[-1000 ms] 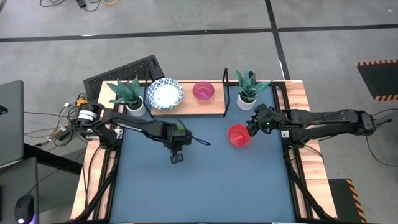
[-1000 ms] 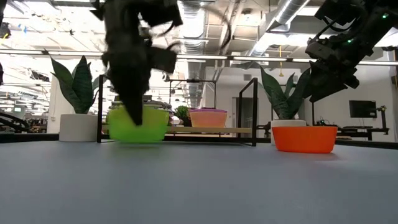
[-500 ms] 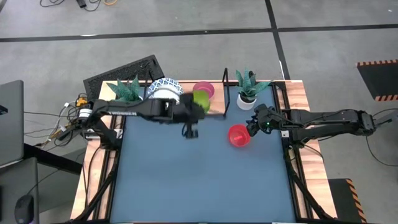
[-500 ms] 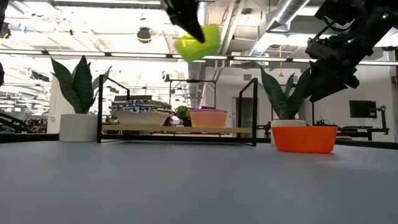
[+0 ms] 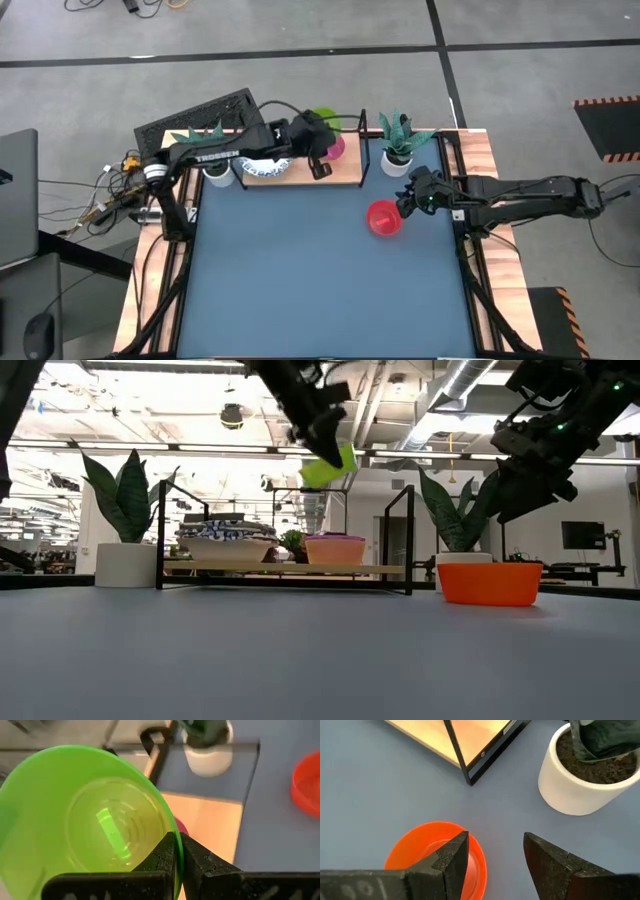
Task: Place and stack bowls onto a shelf
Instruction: Stack the green bowl on top of the purple bowl
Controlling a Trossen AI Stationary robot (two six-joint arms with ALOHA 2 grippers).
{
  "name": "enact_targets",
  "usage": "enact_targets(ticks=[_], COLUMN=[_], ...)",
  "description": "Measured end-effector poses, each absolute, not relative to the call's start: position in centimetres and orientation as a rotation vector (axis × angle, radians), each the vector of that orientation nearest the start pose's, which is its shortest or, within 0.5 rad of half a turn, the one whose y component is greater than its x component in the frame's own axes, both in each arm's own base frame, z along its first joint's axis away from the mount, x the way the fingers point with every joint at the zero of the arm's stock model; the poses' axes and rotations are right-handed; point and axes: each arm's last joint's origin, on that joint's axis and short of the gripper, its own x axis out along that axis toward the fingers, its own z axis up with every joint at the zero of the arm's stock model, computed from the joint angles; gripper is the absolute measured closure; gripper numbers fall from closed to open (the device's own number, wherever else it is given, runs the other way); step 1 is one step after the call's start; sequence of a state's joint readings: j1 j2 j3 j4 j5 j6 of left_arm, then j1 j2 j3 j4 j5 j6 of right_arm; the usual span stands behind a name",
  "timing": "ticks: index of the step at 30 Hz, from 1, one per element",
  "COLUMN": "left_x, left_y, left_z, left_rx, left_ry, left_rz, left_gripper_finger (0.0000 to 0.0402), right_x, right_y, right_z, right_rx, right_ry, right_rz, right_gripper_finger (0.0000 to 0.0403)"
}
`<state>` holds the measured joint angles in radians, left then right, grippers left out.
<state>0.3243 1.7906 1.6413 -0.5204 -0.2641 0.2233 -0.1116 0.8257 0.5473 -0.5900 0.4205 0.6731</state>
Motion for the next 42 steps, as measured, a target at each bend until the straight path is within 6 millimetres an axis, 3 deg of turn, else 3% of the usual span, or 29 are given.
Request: enact_targets(ticks=[9,19,25,42], left_x=[39.7,41.0,40.8,40.7], left_y=[15.6,16.7,17.7,18.2], left_z=[28.0,25.8,24.1,23.4], left_rx=[0.158,0.135,0.084,0.076], left_ry=[0.845,0.829,0.898,0.921], left_rz=[0.450,0.432,0.442,0.392], left_gripper_finger=[0.0401,0.0401,0.0401,0.0401], right_x=[15.1,15.0,15.0,15.0], right_y=[-3.4,-3.6,-3.6,-3.7], right_z=[21.6,21.6,21.6,21.6], right_rx=[0.493,0.505,0.506,0.508], right_ry=[0.650,0.650,0.651,0.650], right_rz=[-0.798,-0.813,-0.810,-0.817], right_gripper_finger=[0.0188,0.0188,0.0188,0.0188])
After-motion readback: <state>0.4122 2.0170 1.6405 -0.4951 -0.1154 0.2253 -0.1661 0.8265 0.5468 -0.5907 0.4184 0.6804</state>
